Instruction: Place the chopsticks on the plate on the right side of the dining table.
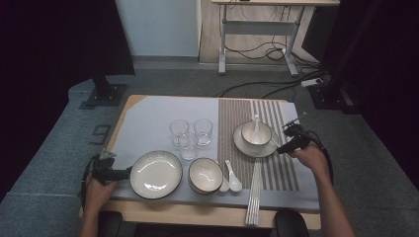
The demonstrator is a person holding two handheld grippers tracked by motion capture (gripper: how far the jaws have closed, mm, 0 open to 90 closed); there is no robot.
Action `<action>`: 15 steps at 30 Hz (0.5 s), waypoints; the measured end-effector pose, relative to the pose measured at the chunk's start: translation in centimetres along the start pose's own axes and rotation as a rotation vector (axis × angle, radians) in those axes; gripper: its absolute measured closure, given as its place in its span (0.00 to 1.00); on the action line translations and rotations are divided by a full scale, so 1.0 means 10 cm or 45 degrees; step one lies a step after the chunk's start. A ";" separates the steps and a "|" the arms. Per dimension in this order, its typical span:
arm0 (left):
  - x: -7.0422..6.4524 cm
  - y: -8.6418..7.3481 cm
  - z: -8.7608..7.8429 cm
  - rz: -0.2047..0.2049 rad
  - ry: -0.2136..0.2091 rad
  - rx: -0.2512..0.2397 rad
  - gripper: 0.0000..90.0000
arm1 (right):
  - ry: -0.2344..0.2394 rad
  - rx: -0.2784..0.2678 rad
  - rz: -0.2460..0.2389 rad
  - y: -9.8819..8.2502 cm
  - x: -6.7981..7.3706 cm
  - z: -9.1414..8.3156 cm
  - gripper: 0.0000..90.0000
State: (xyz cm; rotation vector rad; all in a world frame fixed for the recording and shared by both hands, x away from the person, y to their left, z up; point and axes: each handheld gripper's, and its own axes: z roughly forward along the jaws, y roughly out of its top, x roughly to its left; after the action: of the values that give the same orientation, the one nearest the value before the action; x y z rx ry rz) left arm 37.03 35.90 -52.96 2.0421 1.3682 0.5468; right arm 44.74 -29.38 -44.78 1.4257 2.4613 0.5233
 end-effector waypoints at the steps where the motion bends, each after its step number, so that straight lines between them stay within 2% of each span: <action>1: 0.00 0.00 0.00 0.000 0.000 0.000 0.03 | 0.002 -0.027 0.005 -0.04 0.02 -0.02 0.38; 5: 0.00 0.00 0.00 0.000 0.001 -0.001 0.03 | -0.025 -0.156 0.042 -0.17 0.09 -0.06 0.32; 6: 0.00 0.00 0.00 0.000 0.001 -0.001 0.03 | -0.037 -0.209 0.063 -0.22 0.10 -0.07 0.28; 8: 0.00 0.00 0.00 0.000 0.001 -0.001 0.03 | -0.070 -0.273 0.115 -0.29 0.13 -0.09 0.19; 10: 0.00 0.00 0.00 0.000 0.000 0.002 0.03 | -0.102 -0.338 0.170 -0.36 0.14 -0.11 0.14; 15: 0.00 0.00 0.00 -0.002 0.000 0.000 0.03 | -0.187 -0.413 0.254 -0.53 0.15 -0.13 0.14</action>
State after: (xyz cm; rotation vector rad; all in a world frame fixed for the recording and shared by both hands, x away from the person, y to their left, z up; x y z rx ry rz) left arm 37.02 35.88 -52.95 2.0405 1.3698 0.5459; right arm 39.32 -30.75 -45.91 1.5178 2.0218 0.7872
